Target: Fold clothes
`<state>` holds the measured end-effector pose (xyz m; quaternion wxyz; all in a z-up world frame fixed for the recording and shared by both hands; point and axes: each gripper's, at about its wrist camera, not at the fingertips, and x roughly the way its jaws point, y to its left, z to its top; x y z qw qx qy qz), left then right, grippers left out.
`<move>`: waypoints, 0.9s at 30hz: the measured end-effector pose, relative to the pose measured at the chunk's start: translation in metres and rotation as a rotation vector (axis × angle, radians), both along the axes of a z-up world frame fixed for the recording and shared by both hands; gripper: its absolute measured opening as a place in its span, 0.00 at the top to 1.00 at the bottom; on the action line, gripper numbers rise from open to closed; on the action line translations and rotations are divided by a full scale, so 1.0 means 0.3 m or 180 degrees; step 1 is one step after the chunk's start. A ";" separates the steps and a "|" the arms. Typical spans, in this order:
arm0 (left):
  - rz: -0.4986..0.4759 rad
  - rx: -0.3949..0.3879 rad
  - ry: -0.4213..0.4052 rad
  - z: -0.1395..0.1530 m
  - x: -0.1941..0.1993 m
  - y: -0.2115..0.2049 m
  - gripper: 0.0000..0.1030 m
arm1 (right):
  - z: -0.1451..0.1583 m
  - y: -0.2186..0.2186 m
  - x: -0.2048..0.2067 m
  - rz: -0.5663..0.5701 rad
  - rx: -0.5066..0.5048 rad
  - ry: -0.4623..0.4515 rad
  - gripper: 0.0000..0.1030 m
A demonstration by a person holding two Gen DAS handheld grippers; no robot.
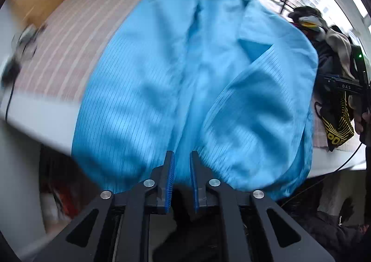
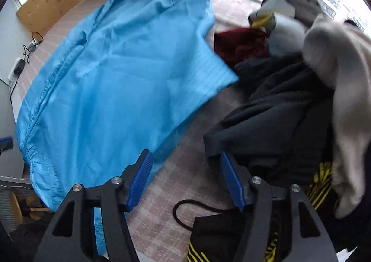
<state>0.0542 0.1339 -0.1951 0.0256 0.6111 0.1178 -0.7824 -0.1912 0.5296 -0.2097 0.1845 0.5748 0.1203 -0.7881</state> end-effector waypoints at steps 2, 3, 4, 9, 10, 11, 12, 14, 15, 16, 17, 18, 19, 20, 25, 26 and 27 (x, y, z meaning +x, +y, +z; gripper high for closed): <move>0.0025 -0.0069 -0.0115 -0.040 0.056 0.005 0.89 | -0.036 -0.001 0.004 -0.0008 -0.0002 -0.0096 0.42; 0.0037 -0.0104 -0.0172 -0.060 0.084 0.008 0.89 | -0.051 -0.003 0.012 0.0011 0.0020 -0.0137 0.42; 0.0048 -0.0107 -0.0213 -0.076 0.104 0.011 0.89 | -0.066 -0.007 0.024 0.0042 0.0054 -0.0175 0.43; -0.0382 -0.0010 -0.0046 -0.068 0.069 0.150 0.89 | -0.114 -0.013 0.091 0.0146 -0.0021 -0.0400 0.60; -0.0551 -0.0023 -0.0012 -0.063 0.054 0.196 0.89 | -0.122 -0.008 0.093 0.0128 0.0000 -0.0409 0.61; -0.0755 -0.0019 0.0021 -0.062 0.037 0.252 0.89 | -0.129 -0.004 0.089 0.0102 0.0021 -0.0413 0.65; -0.0950 -0.0018 0.0067 -0.061 0.021 0.314 0.89 | -0.133 0.001 0.077 0.0066 0.0028 -0.0394 0.67; -0.1291 0.0066 0.0151 -0.072 -0.017 0.441 0.87 | -0.135 0.005 0.040 -0.0007 -0.0014 -0.0318 0.68; -0.1425 0.0150 0.0155 -0.082 -0.035 0.497 0.87 | -0.137 0.003 0.019 -0.0035 -0.0045 -0.0311 0.67; -0.1573 0.0246 0.0155 -0.091 -0.052 0.558 0.87 | -0.134 -0.003 0.002 -0.0030 -0.0105 -0.0306 0.67; -0.1715 0.0307 0.0158 -0.100 -0.065 0.616 0.87 | -0.125 -0.011 -0.010 -0.0007 -0.0181 -0.0292 0.67; -0.1842 0.0295 0.0166 -0.109 -0.071 0.671 0.87 | -0.115 -0.020 -0.022 0.0019 -0.0258 -0.0276 0.67; -0.1955 0.0275 0.0165 -0.120 -0.077 0.722 0.86 | -0.105 -0.027 -0.031 0.0044 -0.0349 -0.0265 0.67; -0.2035 0.0239 0.0146 -0.135 -0.083 0.764 0.86 | -0.093 -0.035 -0.040 0.0069 -0.0446 -0.0257 0.67; -0.2401 0.0343 0.0141 -0.158 -0.087 0.890 0.83 | -0.084 -0.069 -0.060 0.0179 -0.0692 -0.0271 0.67; -0.2402 0.0364 0.0147 -0.156 -0.086 0.905 0.83 | -0.095 -0.076 -0.063 0.0201 -0.0619 -0.0267 0.67; -0.2412 0.0399 0.0156 -0.154 -0.084 0.921 0.83 | -0.106 -0.083 -0.068 0.0219 -0.0555 -0.0269 0.67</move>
